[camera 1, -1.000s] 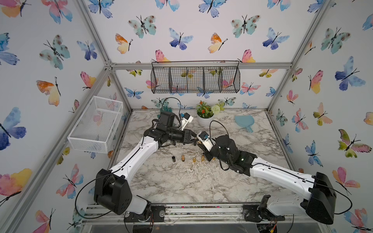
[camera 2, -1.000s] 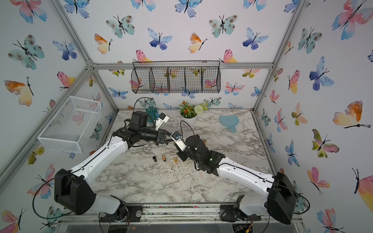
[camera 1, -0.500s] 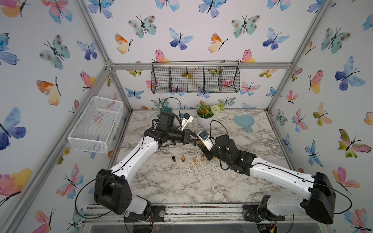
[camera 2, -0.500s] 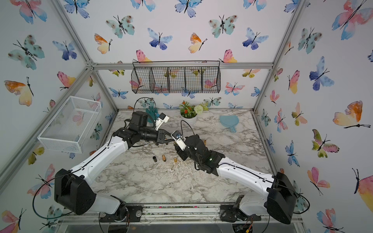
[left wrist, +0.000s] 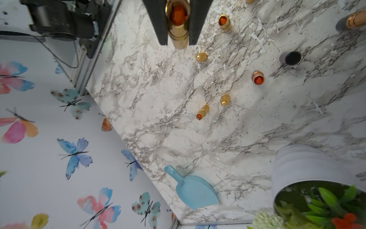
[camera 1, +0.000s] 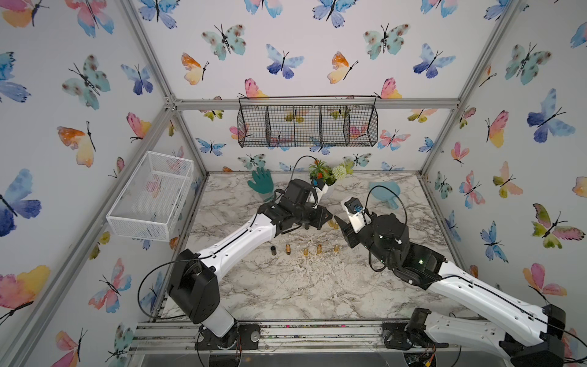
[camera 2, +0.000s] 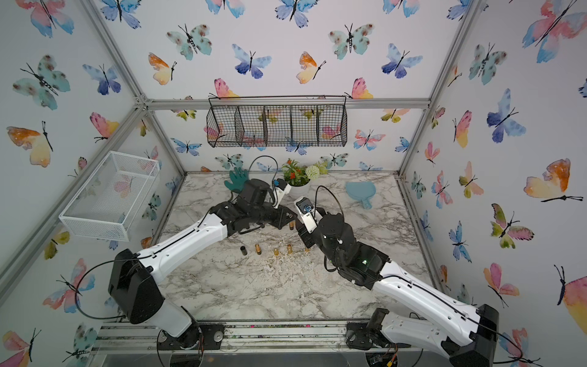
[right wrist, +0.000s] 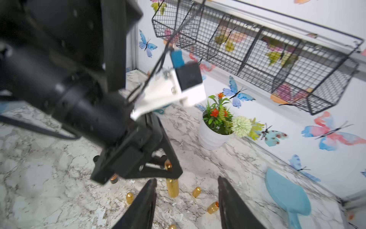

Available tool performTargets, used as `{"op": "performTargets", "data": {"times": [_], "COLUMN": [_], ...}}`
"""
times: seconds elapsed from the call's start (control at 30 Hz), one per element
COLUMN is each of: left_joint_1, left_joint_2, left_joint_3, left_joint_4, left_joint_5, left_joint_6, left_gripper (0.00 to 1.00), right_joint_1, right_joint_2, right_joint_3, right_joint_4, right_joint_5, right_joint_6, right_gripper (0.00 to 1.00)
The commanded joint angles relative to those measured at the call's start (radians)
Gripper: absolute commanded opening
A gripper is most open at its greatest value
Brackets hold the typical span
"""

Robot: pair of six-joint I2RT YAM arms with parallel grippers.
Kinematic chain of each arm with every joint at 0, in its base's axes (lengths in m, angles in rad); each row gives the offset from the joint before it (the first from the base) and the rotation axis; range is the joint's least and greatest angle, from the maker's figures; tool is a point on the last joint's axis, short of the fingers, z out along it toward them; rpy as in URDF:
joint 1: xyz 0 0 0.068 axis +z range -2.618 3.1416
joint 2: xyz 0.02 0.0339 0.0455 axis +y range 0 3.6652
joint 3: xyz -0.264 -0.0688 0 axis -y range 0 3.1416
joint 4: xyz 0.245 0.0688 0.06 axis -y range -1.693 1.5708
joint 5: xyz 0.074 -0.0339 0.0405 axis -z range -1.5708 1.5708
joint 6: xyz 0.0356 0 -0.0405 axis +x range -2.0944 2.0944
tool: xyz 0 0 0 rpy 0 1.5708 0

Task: Open the lipstick cap
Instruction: Place the lipstick at the center of the board.

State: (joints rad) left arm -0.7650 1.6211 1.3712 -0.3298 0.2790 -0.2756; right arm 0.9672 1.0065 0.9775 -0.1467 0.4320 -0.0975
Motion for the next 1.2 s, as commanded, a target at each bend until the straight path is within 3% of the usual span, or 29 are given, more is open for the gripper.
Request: {"op": "performTargets", "data": {"times": [0.0,0.13,0.4,0.8,0.9,1.03,1.17], "left_joint_1": [-0.088,-0.177,-0.243,-0.251,-0.250,-0.252,-0.252], "left_joint_2": [0.106,0.245,0.438,0.522,0.520,0.523,0.514], "left_joint_3": [0.042,0.106,0.203,0.214,0.197,0.190,0.192], "left_joint_4": [0.043,0.047,0.057,0.071,0.081,0.081,0.082], "left_joint_5": [-0.240,-0.336,-0.368,-0.377,-0.382,-0.368,-0.373], "left_joint_6": [0.067,0.104,0.136,0.141,0.141,0.130,0.121], "left_gripper": [0.16,0.16,0.17,0.18,0.22,0.38,0.44], "right_joint_1": [-0.002,-0.001,-0.001,-0.001,-0.001,-0.001,-0.001], "right_joint_2": [-0.040,-0.118,-0.189,-0.192,-0.187,-0.178,-0.170], "right_joint_3": [0.032,0.024,0.013,-0.011,-0.012,-0.023,-0.027], "right_joint_4": [-0.081,-0.105,-0.164,-0.152,-0.145,-0.137,-0.126], "right_joint_5": [0.149,0.180,0.215,0.203,0.202,0.202,0.202], "right_joint_6": [0.021,0.039,0.044,0.050,0.047,0.045,0.041], "right_gripper": [0.52,0.52,0.52,0.52,0.52,0.52,0.53]}}
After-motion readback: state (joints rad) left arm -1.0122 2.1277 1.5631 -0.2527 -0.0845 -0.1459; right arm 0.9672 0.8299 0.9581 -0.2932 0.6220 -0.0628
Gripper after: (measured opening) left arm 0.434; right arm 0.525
